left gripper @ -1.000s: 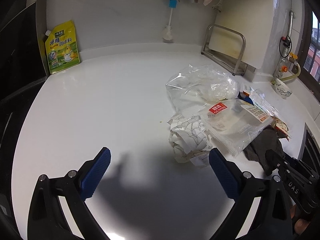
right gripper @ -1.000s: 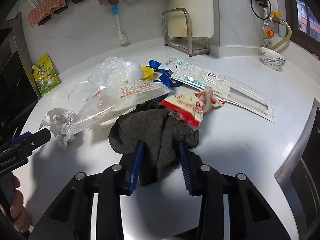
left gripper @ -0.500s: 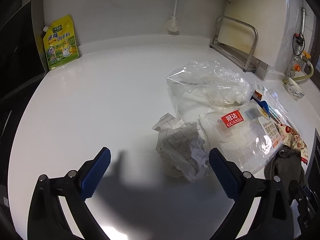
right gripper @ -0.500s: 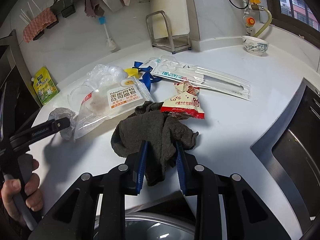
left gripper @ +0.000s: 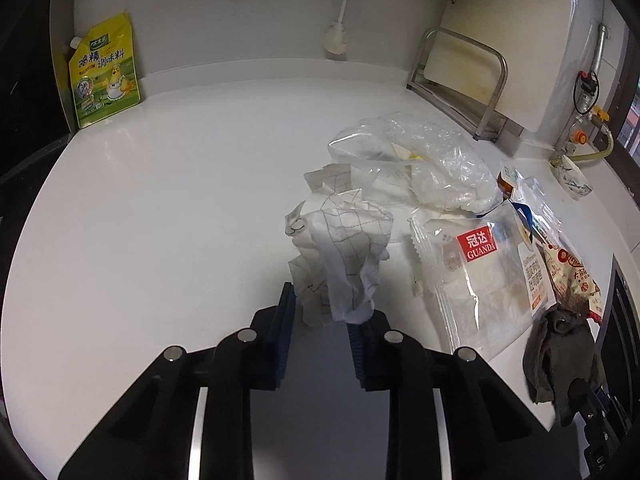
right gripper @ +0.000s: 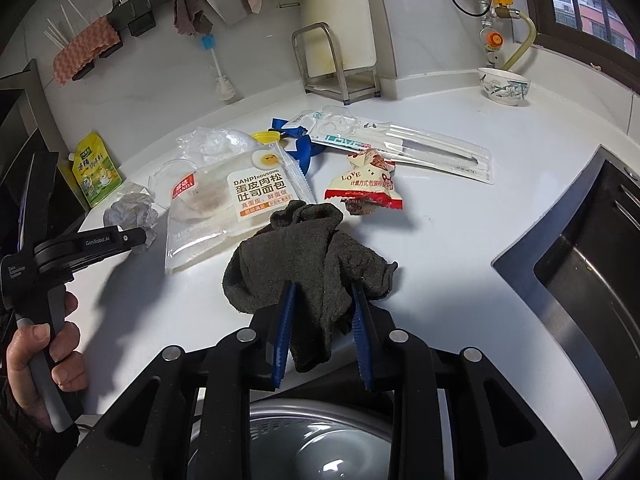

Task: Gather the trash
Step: 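Lift the cloth with the right tool while the left tool grasps crumpled white paper, then drop the cloth and paper into the grey bin, opening both tools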

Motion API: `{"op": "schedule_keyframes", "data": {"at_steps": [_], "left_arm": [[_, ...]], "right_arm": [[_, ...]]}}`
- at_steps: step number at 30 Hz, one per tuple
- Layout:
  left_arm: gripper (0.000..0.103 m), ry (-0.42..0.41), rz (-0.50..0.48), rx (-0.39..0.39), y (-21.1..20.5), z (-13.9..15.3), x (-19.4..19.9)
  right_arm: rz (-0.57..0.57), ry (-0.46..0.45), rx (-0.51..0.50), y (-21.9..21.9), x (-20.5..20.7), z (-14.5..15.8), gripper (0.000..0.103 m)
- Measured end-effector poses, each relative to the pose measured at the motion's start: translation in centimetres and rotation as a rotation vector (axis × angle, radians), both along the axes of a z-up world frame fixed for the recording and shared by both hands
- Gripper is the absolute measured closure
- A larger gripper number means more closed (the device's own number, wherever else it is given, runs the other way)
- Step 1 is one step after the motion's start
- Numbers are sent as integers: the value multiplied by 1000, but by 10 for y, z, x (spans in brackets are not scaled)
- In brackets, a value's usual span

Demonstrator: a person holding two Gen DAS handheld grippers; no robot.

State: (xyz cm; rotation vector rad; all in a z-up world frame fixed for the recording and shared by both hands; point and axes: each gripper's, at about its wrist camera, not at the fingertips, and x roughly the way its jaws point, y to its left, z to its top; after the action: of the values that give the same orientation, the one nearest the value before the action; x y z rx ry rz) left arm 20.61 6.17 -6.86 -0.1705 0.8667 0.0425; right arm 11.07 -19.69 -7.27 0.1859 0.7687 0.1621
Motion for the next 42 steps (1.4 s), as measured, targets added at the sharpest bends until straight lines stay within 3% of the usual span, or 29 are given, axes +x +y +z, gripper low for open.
{"op": "schedule_keyframes", "data": {"at_steps": [21,33,36,37,42], "left_arm": [[82,-101,-89,59,-1,31,-89],[82,-118,-247,61,-41,38,-169],[82,-112,-290,63,-56,35,-189],[82,-111,-306,63,-61,33,-196],[82,-84,-387,53,-89,18,-222]], "right_arm": [[-29,-7,25,-4,-53,9,78],[-40,-18,31,-5,-117,16,81],[-42,-17,30,-7,-136,16,87],[-41,-14,31,-8,-141,15,94],[-36,28,24,-12,-167,2,96]]}}
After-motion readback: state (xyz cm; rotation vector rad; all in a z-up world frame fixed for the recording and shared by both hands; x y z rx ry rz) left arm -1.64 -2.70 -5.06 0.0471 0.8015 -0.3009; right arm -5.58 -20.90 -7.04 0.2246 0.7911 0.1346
